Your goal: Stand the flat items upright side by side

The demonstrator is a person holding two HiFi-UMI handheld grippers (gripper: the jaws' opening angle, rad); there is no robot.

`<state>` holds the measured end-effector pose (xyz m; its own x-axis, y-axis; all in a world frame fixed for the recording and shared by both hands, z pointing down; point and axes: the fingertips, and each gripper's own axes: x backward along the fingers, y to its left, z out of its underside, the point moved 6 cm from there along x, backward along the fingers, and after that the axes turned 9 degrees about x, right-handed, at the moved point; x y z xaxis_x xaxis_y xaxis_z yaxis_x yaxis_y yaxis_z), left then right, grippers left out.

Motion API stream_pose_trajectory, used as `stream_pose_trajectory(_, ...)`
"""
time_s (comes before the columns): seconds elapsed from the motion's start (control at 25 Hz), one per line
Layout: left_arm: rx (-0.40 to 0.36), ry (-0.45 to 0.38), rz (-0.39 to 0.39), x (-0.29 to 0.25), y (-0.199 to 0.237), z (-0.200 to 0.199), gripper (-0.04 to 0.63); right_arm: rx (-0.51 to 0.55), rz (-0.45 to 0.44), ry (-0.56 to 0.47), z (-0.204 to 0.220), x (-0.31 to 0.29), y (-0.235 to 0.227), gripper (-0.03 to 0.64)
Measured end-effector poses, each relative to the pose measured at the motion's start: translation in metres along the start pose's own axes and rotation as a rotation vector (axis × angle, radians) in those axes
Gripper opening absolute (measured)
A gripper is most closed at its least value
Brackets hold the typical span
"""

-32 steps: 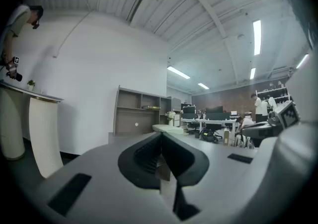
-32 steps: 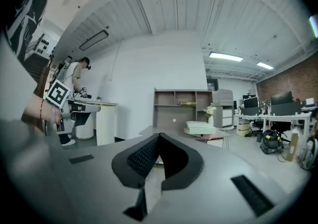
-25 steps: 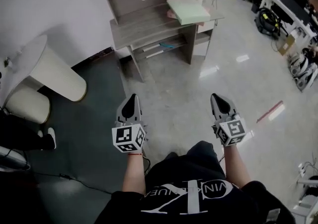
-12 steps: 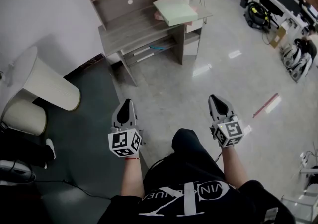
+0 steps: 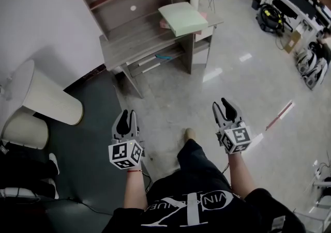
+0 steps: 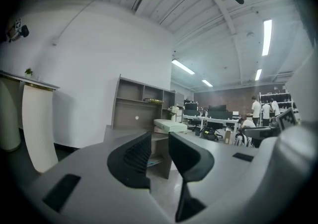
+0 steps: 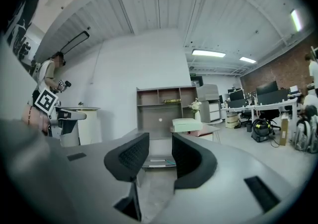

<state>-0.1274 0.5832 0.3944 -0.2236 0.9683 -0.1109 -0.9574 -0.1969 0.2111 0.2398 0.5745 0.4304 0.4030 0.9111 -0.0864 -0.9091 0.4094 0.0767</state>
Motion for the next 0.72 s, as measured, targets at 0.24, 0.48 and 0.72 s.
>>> stream_pose_trajectory(0.24,0.032,0.019,0.009,-0.088,0.003,-0.01,0.093,-0.01,-0.005,0.024,0.001,-0.064,-0.04,0.15)
stream_pose_trajectory(0.48,0.049,0.039,0.019,-0.168,0.001,-0.015,0.094,-0.038,-0.006,0.06,0.011,-0.118,-0.081,0.15)
stream_pose_trajectory(0.72,0.05,0.049,0.003,-0.226,0.003,-0.021,0.093,-0.058,-0.008,0.082,0.016,-0.17,-0.122,0.15)
